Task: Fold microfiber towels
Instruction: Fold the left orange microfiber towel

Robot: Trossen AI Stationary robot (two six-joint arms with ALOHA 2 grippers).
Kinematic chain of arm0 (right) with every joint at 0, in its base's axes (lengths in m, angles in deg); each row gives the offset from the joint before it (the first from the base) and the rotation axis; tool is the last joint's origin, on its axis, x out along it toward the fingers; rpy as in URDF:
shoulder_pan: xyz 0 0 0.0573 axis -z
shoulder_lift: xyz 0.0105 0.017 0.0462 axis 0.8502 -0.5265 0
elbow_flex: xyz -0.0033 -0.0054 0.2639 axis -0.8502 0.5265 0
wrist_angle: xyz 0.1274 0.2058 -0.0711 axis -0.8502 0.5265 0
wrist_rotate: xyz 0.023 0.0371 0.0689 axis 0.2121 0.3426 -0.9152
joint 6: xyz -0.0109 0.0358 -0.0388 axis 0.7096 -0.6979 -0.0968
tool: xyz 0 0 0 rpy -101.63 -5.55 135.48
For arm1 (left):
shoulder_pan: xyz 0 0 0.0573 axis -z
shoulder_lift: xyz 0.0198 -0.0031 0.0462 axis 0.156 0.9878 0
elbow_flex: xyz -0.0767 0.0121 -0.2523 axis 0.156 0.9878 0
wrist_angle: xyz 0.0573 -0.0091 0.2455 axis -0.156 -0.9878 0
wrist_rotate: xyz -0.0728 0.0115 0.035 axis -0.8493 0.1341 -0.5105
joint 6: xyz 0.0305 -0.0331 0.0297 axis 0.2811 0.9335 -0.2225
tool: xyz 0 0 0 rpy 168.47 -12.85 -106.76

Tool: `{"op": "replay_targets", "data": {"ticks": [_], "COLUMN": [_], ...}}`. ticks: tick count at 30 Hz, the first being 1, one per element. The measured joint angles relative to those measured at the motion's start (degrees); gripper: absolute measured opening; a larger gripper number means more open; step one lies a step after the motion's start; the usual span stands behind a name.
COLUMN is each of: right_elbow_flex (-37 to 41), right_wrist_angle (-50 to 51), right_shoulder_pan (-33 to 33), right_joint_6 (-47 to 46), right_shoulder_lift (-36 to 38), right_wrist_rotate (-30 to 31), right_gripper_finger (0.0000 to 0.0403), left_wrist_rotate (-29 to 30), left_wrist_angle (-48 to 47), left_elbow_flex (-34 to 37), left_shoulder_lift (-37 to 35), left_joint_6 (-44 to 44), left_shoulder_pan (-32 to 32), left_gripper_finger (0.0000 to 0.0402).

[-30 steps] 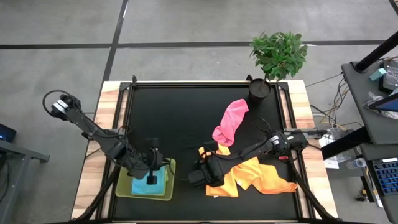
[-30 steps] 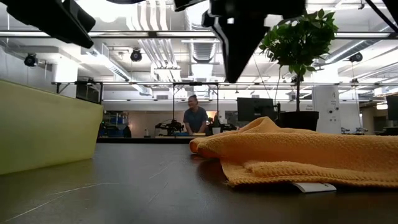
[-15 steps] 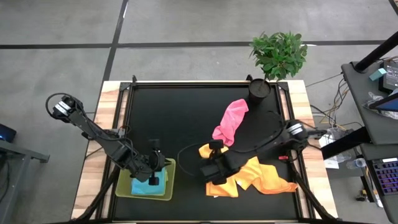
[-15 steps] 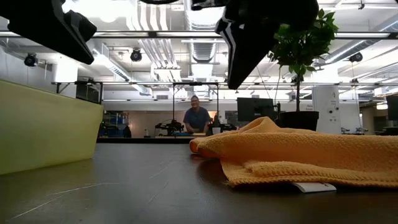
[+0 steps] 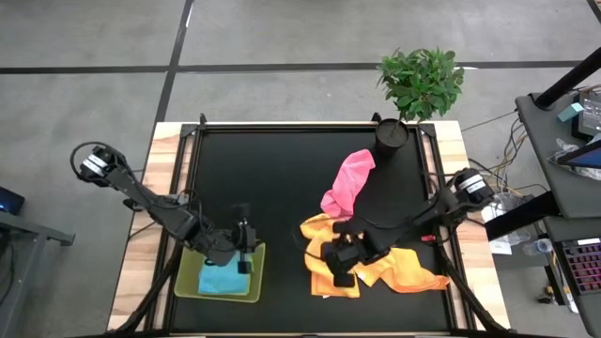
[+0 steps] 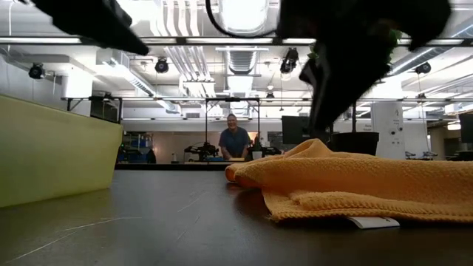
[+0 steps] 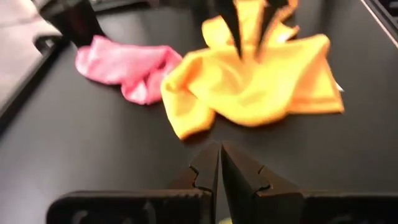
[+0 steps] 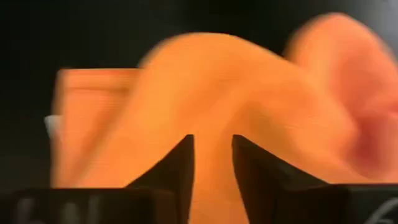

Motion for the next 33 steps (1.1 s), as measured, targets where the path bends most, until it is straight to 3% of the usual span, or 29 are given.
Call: {"op": "replay_targets", "data": {"ticks": [7,13,17,22,24,27,33], "right_elbow_flex": [8.2,12.06,12.55,12.2,11.06,8.78,5.69], "right_wrist_angle": [-22.11,-33.69,-33.98,-33.71,-32.78,-28.82,-25.24], "right_shoulder_pan": [-2.29,-2.27,-2.01,-1.44,-1.56,-1.76,-0.31], "right_joint_6": [2.25,-0.97,-3.59,-1.33,1.73,6.09,15.92], "right_shoulder_lift": [-0.56,-3.37,-5.21,-5.73,-5.22,-2.88,3.44], "right_wrist_rotate": [-1.68,-5.36,-6.64,-9.81,-9.68,-5.46,8.7], "right_gripper_finger": [0.017,0.0189,0.0157,0.0041,0.0021,0.0011,0.0009], "left_wrist_rotate": [0.53,0.55,0.52,0.73,0.75,0.76,0.75], "left_wrist_angle": [6.97,8.39,10.18,13.83,15.11,16.81,21.5], "left_elbow_flex": [0.04,0.04,0.04,0.04,0.04,0.04,0.04], "left_shoulder_lift": [0.69,0.69,0.91,0.91,0.91,0.91,0.33], "left_joint_6": [-6.03,-6.14,-5.98,-6.0,-6.08,-8.33,-15.88], "left_shoulder_pan": [-3.11,-3.84,-3.82,-3.82,-3.82,-3.97,-4.63], "left_gripper_finger": [0.0006,0.0006,0.0006,0.0006,0.0006,0.0006,0.0012]}}
